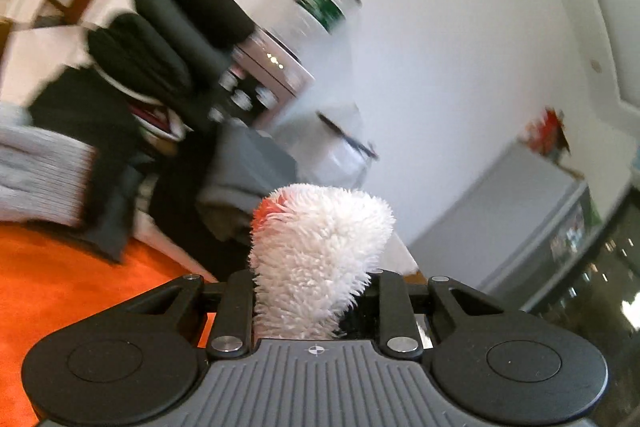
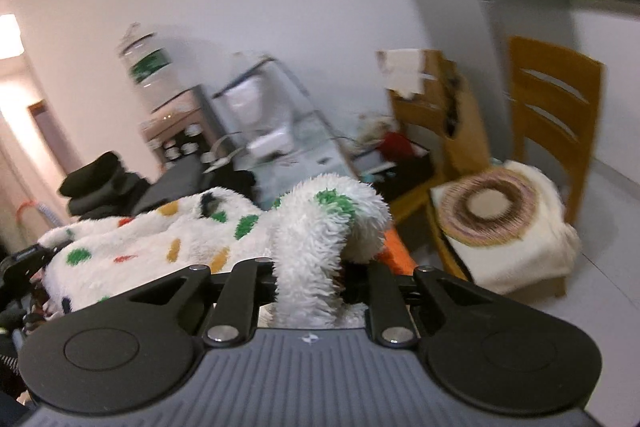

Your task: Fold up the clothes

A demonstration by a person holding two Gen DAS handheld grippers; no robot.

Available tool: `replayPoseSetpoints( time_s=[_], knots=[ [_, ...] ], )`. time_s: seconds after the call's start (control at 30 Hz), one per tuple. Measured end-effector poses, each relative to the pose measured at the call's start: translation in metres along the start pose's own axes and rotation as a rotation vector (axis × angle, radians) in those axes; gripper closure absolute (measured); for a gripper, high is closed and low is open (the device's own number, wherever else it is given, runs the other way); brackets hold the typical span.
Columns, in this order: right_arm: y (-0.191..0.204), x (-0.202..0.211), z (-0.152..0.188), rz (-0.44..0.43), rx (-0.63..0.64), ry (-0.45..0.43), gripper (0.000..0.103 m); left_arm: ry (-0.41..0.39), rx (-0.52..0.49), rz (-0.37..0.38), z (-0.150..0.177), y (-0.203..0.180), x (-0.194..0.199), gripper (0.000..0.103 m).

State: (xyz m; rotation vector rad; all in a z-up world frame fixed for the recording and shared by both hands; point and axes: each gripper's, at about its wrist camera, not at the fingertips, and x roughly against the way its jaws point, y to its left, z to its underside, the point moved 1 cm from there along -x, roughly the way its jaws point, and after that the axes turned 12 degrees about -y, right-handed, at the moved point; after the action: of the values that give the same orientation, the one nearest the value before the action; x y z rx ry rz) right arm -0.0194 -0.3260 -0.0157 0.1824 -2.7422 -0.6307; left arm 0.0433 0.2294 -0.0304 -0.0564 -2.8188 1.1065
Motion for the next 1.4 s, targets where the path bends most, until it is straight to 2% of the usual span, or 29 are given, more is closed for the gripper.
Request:
replayPoseSetpoints(
  time_s=[0.1, 0.2, 0.3, 0.4, 0.43, 0.47, 0.5, 0.57, 0.6, 0.67, 0.73, 0.77, 0.87, 1.0, 1.13, 1.3, 1.4],
  knots=[
    [0.019, -0.032, -0.017, -0.073, 0.046, 0.040, 0.085, -0.048, 0.003, -0.043, -0.010, 0.018, 0.032, 0.076],
    [0.037, -0.079, -0.018, -0.147, 0.084, 0.120, 0.085, -0.075, 0.021, -0.129, -0.010, 0.042, 0.067, 0.076],
    [0.049, -0.130, -0.002, -0.199, 0.117, 0.222, 0.085, -0.079, 0.017, -0.236, 0.002, 0.071, 0.091, 0.075],
    [0.055, -0.179, 0.027, -0.213, 0.150, 0.328, 0.082, -0.035, -0.001, -0.363, 0.025, 0.106, 0.100, 0.071],
    [0.058, -0.194, 0.039, -0.206, 0.164, 0.362, 0.078, -0.018, 0.006, -0.404, 0.032, 0.118, 0.102, 0.069],
    [0.061, -0.209, 0.050, -0.197, 0.179, 0.389, 0.068, -0.007, 0.022, -0.436, 0.038, 0.129, 0.104, 0.066],
    [0.064, -0.219, 0.059, -0.182, 0.199, 0.399, 0.066, 0.000, 0.039, -0.466, 0.042, 0.139, 0.107, 0.065],
    [0.063, -0.233, 0.072, -0.148, 0.229, 0.418, 0.048, 0.007, 0.062, -0.493, 0.043, 0.151, 0.113, 0.057],
    [0.060, -0.238, 0.076, -0.133, 0.232, 0.425, 0.045, 0.000, 0.060, -0.501, 0.043, 0.153, 0.118, 0.055],
    [0.055, -0.238, 0.076, -0.115, 0.211, 0.428, 0.035, -0.030, 0.037, -0.499, 0.037, 0.150, 0.128, 0.043],
    [0.052, -0.229, 0.076, -0.098, 0.218, 0.418, 0.028, -0.075, 0.010, -0.494, 0.025, 0.142, 0.140, 0.035],
    [0.053, -0.222, 0.074, -0.087, 0.231, 0.403, 0.024, -0.091, 0.001, -0.487, 0.018, 0.138, 0.143, 0.033],
    [0.048, -0.201, 0.061, -0.068, 0.234, 0.350, 0.020, -0.099, -0.041, -0.464, 0.000, 0.129, 0.138, 0.030],
    [0.042, -0.165, 0.050, -0.057, 0.201, 0.304, 0.017, -0.055, -0.096, -0.427, -0.012, 0.124, 0.120, 0.023],
    [0.034, -0.149, 0.059, -0.058, 0.156, 0.310, 0.017, 0.037, -0.103, -0.417, -0.009, 0.142, 0.083, 0.020],
    [0.028, -0.145, 0.077, -0.060, 0.102, 0.325, 0.017, 0.107, 0.006, -0.463, 0.001, 0.177, 0.054, 0.020],
    [0.024, -0.142, 0.087, -0.061, 0.070, 0.334, 0.027, 0.135, 0.078, -0.491, 0.005, 0.193, 0.048, 0.020]
  ],
)
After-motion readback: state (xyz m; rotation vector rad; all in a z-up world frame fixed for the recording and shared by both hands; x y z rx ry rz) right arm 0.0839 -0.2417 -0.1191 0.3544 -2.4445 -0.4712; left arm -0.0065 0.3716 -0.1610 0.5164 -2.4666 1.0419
